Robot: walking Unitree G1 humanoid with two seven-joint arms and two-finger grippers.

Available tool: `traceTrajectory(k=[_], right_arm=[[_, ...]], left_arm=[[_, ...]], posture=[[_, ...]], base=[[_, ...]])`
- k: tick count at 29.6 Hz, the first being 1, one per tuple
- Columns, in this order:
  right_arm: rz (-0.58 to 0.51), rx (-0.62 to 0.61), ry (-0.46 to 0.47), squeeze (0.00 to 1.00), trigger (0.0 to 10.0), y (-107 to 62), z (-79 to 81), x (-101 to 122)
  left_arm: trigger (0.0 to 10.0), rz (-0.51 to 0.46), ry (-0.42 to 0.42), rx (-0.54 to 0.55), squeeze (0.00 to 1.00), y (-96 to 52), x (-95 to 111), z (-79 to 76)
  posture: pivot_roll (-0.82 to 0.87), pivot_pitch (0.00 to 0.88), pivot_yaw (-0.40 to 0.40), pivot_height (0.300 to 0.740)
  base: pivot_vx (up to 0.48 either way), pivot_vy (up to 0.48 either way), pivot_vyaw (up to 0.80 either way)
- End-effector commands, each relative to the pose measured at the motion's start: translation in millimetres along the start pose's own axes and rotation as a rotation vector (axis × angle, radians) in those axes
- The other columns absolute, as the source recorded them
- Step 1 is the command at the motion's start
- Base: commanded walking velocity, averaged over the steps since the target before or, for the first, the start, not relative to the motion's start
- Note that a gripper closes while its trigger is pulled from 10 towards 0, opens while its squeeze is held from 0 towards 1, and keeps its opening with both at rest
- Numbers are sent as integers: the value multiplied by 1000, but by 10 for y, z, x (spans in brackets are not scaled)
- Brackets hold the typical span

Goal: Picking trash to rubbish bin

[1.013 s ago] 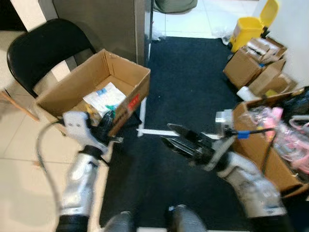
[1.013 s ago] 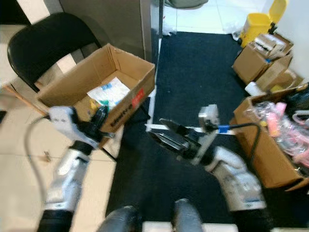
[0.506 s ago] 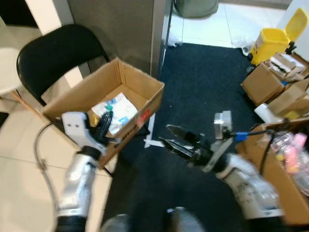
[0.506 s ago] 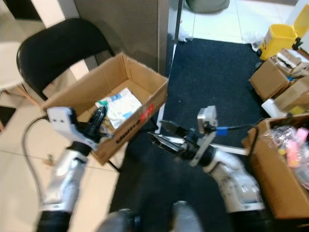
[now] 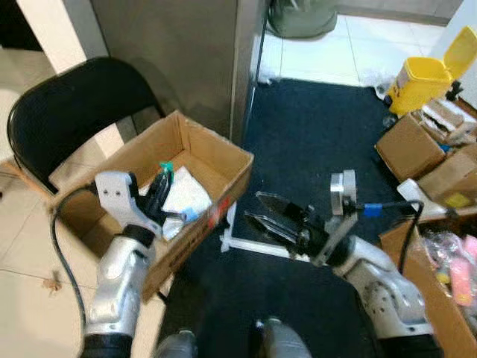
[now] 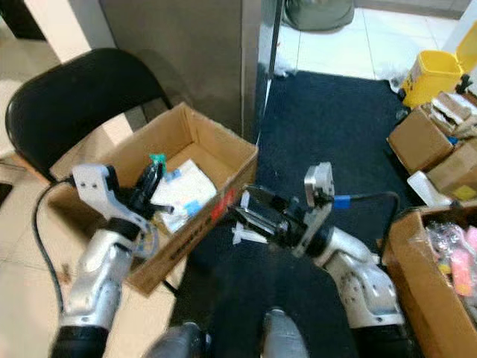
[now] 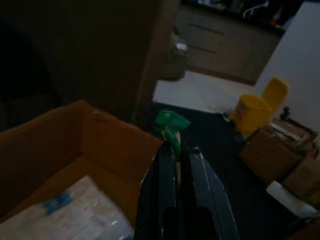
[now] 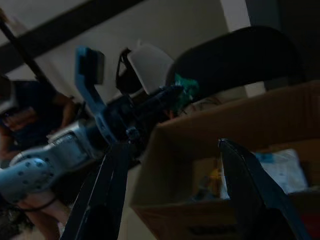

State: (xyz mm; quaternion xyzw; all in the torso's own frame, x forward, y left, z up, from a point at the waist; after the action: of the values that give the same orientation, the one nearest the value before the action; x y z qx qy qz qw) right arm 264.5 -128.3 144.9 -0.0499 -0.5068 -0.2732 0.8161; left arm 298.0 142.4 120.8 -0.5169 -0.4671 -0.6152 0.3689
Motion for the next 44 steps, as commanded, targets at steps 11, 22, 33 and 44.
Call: traceTrajectory(k=[11, 22, 33, 44], right_arm=[[4, 17, -24, 0, 10000, 22, 25, -5], [-2, 13, -19, 0, 10000, 26, 23, -2], [-1, 9, -20, 0, 10000, 27, 21, 2], [1, 7, -23, 0, 10000, 24, 23, 5]], left_arm=[[10000, 25, 0, 67, 0, -76, -44, 86], [10000, 25, 4, 78, 0, -74, -37, 98], [10000, 34, -19, 87, 0, -71, -58, 110], [10000, 31, -55, 73, 1000, -66, -64, 93]], posture=[[11, 144, -2, 740], [14, 151, 2, 740], [12, 155, 2, 740], [11, 157, 1, 740]], base=[[195, 0, 765], [0, 0, 653], [0, 0, 0], [0, 0, 0]])
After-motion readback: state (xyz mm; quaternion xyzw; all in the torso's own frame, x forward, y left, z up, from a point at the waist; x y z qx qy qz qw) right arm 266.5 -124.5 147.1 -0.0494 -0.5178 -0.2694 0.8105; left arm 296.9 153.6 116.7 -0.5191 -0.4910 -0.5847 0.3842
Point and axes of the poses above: a point about 5 cm out from each wrist's last joint towards the gripper, its own y axis pointing out of the wrist towards the gripper, its own x axis along the axis of the wrist's last joint, z = x × y, the point moved 2 cm from there along y, pointing out of the wrist towards the gripper, and after that the axes turned 15 degrees about y, right-handed, at the moved point
